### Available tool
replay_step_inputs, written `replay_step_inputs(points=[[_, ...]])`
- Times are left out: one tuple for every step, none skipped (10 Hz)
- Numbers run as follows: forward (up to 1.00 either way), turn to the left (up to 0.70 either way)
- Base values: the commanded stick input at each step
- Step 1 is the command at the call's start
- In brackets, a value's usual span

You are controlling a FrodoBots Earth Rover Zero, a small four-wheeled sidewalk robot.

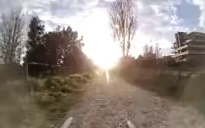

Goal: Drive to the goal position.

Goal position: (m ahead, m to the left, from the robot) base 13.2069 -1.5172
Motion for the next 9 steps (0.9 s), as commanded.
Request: replay_step_inputs(points=[[0.70,0.00],[0.70,0.00],[0.70,0.00],[0.70,0.00],[0.70,0.00],[0.70,0.00],[0.70,0.00],[0.70,0.00],[0.70,0.00]])
